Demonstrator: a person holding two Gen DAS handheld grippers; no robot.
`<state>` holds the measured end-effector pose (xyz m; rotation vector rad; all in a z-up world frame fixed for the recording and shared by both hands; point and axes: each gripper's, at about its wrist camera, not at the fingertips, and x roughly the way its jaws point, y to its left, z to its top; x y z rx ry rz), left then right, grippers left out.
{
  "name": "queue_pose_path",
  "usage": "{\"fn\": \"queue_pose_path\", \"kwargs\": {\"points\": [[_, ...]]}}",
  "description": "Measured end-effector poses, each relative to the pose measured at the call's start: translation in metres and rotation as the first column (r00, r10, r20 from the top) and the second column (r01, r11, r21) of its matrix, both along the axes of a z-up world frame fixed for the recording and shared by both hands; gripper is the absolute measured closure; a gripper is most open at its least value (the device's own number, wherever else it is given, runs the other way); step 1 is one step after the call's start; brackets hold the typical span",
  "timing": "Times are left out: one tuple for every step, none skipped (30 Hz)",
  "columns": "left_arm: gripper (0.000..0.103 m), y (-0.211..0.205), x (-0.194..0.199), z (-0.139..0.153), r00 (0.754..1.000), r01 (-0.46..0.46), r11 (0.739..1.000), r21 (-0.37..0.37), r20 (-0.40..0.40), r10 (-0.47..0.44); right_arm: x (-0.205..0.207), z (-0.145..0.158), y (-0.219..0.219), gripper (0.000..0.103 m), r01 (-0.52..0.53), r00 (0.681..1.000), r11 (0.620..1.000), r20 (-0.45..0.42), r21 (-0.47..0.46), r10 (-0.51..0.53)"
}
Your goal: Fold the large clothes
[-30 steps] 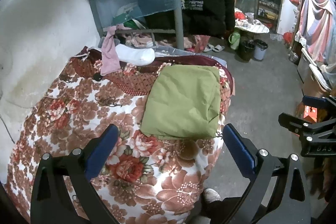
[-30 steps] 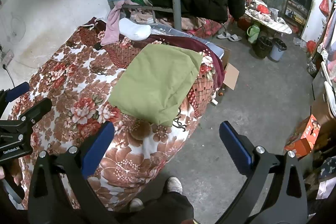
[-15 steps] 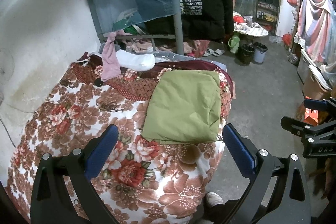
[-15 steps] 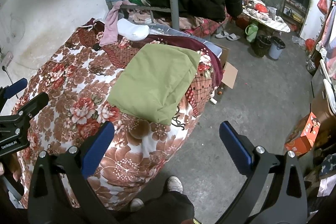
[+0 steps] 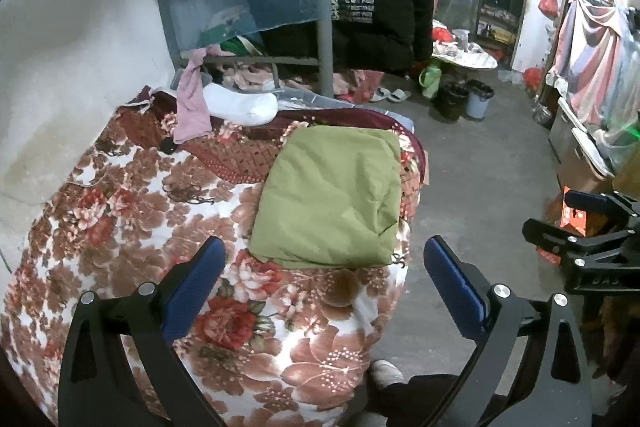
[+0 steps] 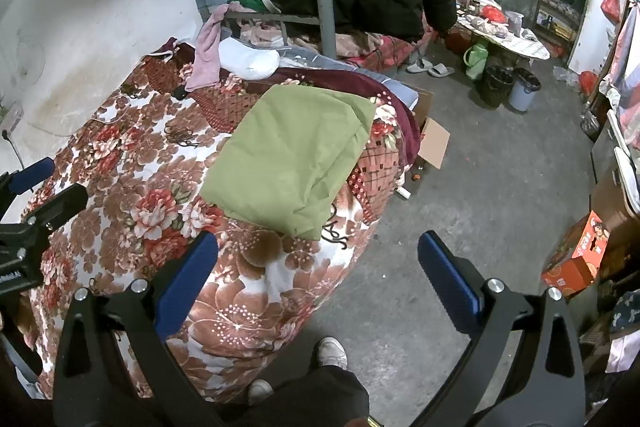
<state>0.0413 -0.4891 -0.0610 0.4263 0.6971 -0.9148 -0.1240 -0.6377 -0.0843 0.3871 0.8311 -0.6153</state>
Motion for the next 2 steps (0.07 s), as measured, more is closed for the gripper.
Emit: {"fn": "queue_pose_path", "kwargs": {"points": [[0.006,-0.0001,0.0001,0.0002,1.0,-0.001,1.0,0.0,0.006,0.001,-0.001,-0.0001,-0.0006,0.005,0.003,1.0,1.0,0.001,0.0,-0.003],[0.005,0.0,0.0006,0.0005,1.0,-0.002,1.0,-0.003,0.009,0.002,-0.0025,0.0002,-0.0013,0.005,0.008,1.0,1.0,0.0,0.001,-0.008]]}}
